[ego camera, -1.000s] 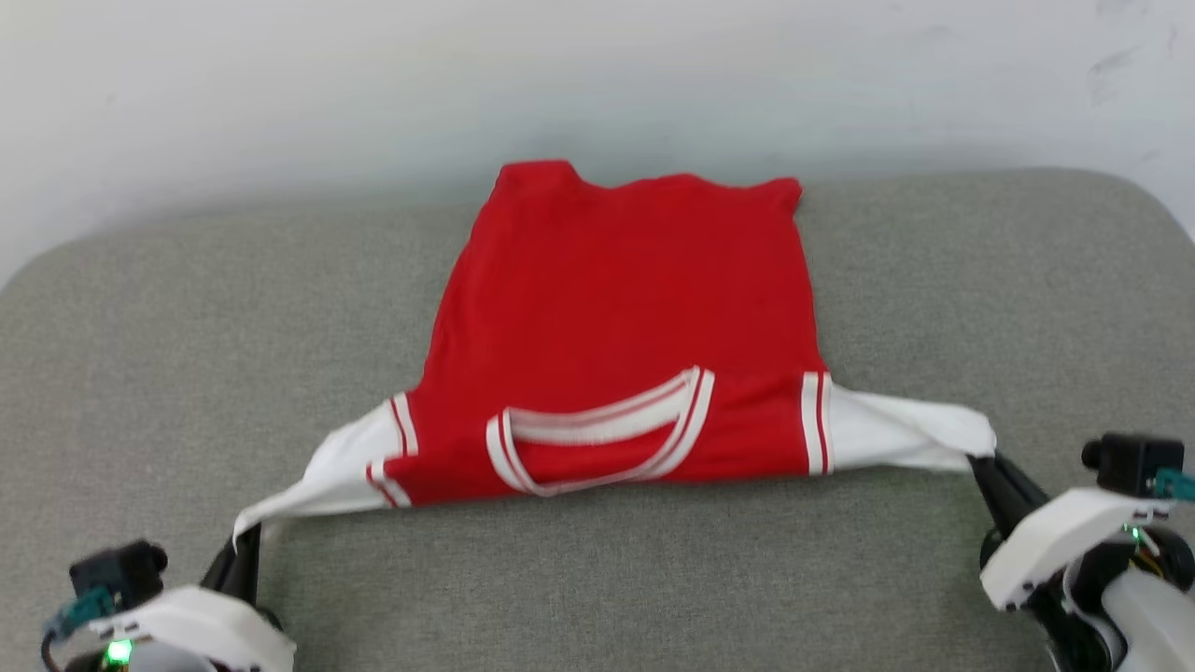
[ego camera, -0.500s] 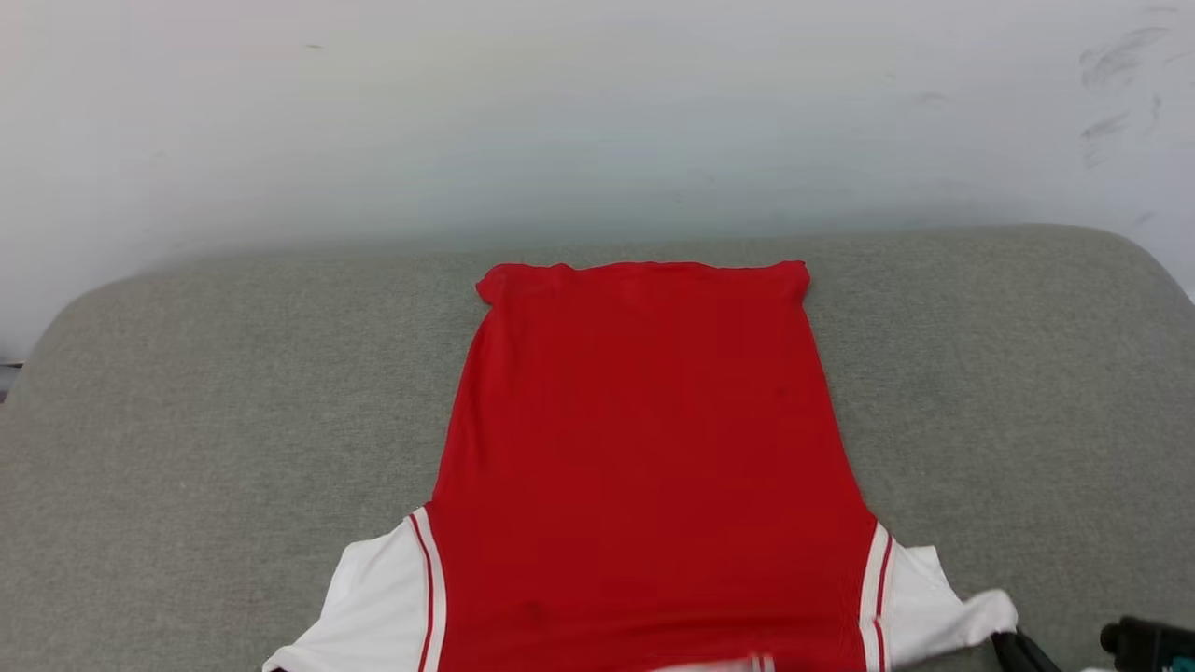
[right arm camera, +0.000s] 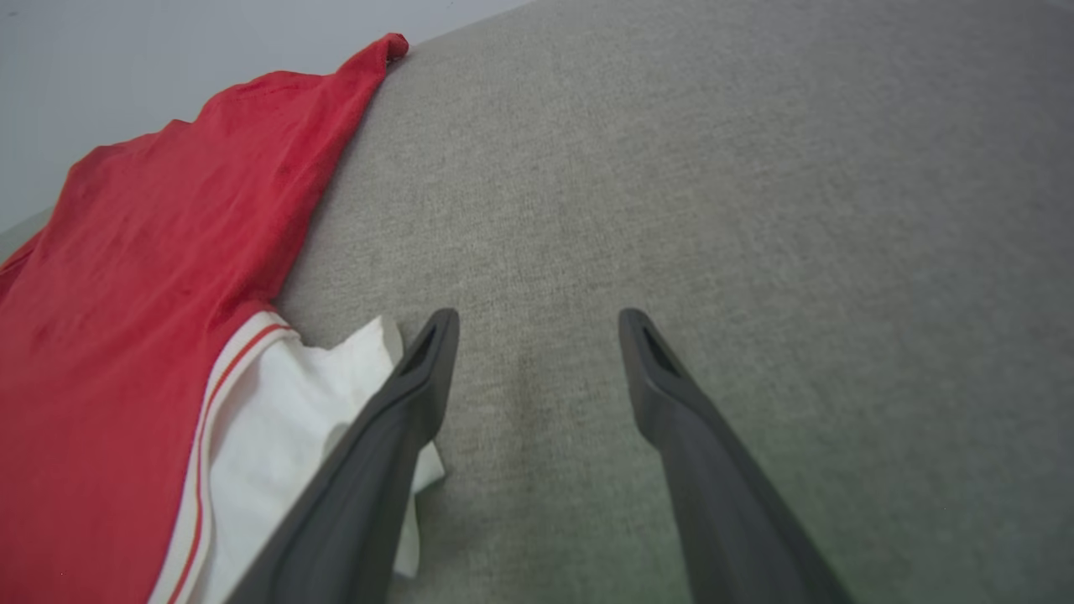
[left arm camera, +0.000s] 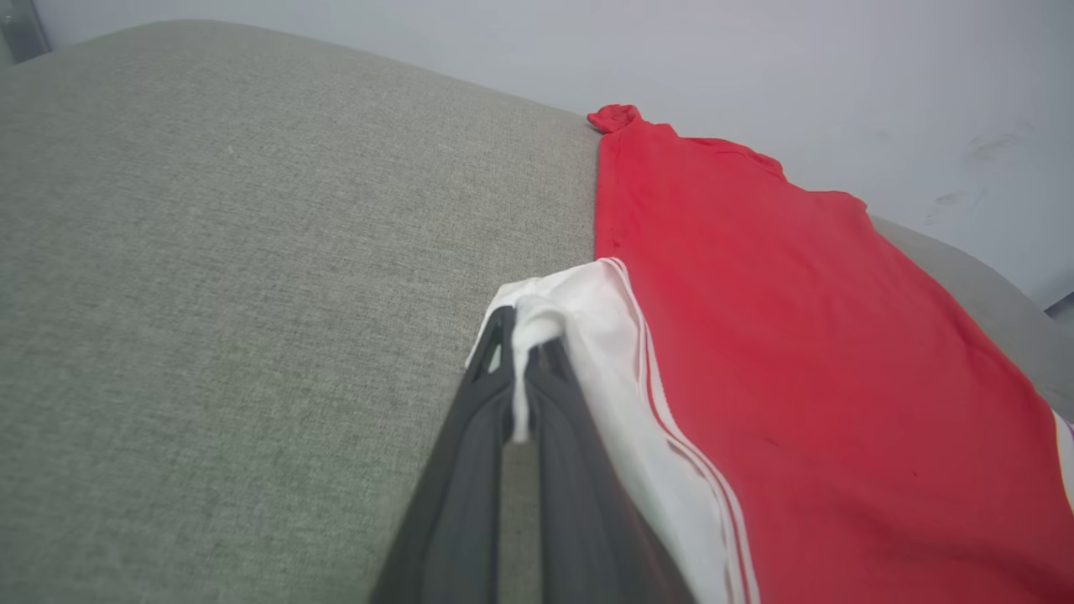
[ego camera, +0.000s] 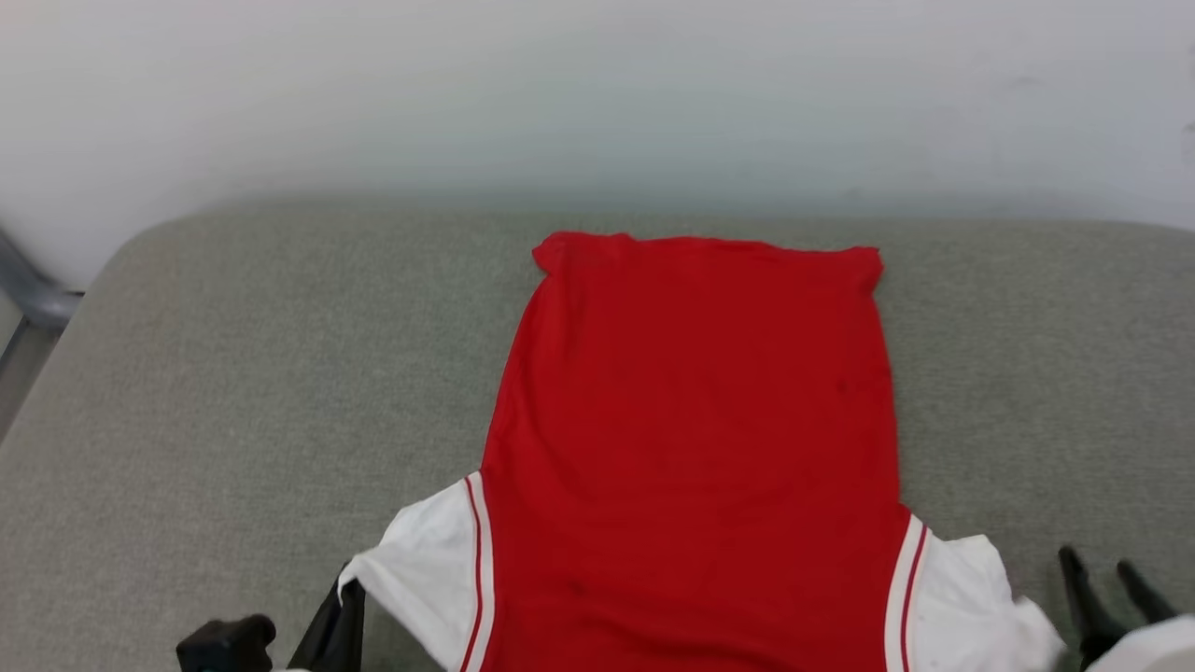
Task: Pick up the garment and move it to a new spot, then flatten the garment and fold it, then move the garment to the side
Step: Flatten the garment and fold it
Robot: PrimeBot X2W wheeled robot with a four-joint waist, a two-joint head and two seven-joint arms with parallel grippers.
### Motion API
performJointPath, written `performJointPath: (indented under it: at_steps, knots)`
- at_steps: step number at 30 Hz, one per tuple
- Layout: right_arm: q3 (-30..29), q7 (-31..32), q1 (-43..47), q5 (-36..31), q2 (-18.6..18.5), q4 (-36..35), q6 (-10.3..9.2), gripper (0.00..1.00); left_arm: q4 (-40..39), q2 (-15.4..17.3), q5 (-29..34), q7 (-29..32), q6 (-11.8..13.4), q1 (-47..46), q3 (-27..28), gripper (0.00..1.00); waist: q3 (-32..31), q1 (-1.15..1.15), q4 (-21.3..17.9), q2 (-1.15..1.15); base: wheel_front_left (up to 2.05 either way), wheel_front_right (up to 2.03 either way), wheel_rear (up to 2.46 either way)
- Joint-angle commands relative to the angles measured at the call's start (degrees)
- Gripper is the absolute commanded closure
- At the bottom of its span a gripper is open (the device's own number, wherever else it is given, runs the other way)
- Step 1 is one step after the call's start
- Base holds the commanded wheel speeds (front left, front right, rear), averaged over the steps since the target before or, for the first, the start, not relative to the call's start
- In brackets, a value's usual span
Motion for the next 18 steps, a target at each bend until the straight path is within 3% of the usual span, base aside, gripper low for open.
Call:
performJointPath:
  at_steps: [1, 12, 18]
  knots:
    - [-1.4, 1.7, -3.1, 0.4, -0.8, -0.4, -0.04, 0.00, -1.6, -0.5, 1.3, -0.4, 0.4, -1.4, 0.2, 1.00, 2.5, 0.00, 1.8, 0.00, 0.00, 0.00, 0.00]
    - [-3.3, 21.5, -28.0, 2.0, -6.2, 2.1, -0.04, 0.00, -9.5, -5.3, 9.1, -0.3, -0.3, -9.1, 0.6, 1.00, 14.5, 0.00, 7.3, 0.00, 0.00, 0.00, 0.00]
    - [-1.9, 34.5, -42.3, -1.0, -8.8, 6.8, -0.04, 0.00, -11.2, -7.8, 12.2, -0.3, -2.6, -12.9, -0.8, 1.00, 20.0, 0.00, 10.6, 0.00, 0.00, 0.00, 0.00]
